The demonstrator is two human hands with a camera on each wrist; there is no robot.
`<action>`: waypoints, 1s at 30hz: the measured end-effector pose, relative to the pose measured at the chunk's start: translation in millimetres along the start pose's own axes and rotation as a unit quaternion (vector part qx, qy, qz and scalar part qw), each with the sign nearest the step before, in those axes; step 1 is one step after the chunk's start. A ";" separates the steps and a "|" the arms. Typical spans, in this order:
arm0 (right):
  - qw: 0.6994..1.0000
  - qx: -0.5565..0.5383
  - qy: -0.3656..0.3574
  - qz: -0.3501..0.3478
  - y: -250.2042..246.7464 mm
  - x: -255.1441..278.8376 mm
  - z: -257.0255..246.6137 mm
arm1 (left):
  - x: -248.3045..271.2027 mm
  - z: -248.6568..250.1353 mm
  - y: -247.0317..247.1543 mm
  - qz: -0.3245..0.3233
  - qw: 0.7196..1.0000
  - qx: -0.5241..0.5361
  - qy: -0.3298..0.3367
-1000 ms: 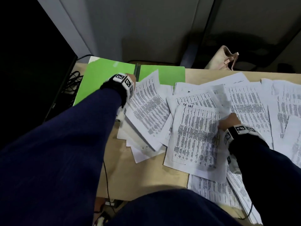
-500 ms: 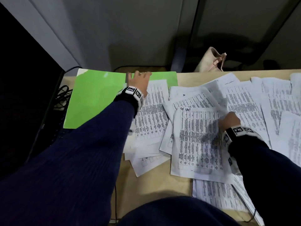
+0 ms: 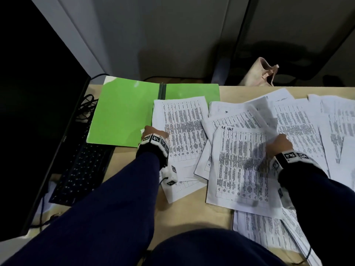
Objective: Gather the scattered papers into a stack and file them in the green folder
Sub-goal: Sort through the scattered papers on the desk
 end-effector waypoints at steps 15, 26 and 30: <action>0.997 -0.042 -0.019 -0.062 17.2 16.5 16.2 | 104.8 148.8 -64.6 0.174 0.814 -0.388 0.395; 0.879 -0.374 0.099 -0.277 3.5 23.2 47.2 | 121.6 165.8 -54.2 0.039 0.913 -0.044 0.403; 0.847 -0.425 0.101 -0.303 9.3 20.3 51.0 | 86.6 113.0 20.2 -0.056 0.962 0.056 0.263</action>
Point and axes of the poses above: each hand's wrist, its own x-axis away from the middle knuckle, its own y-axis out of the palm, z = x × y, the point moved 3 cm from there along -x, towards the middle knuckle, and after that the axes turned 12 degrees about y, right-handed, at the moved point
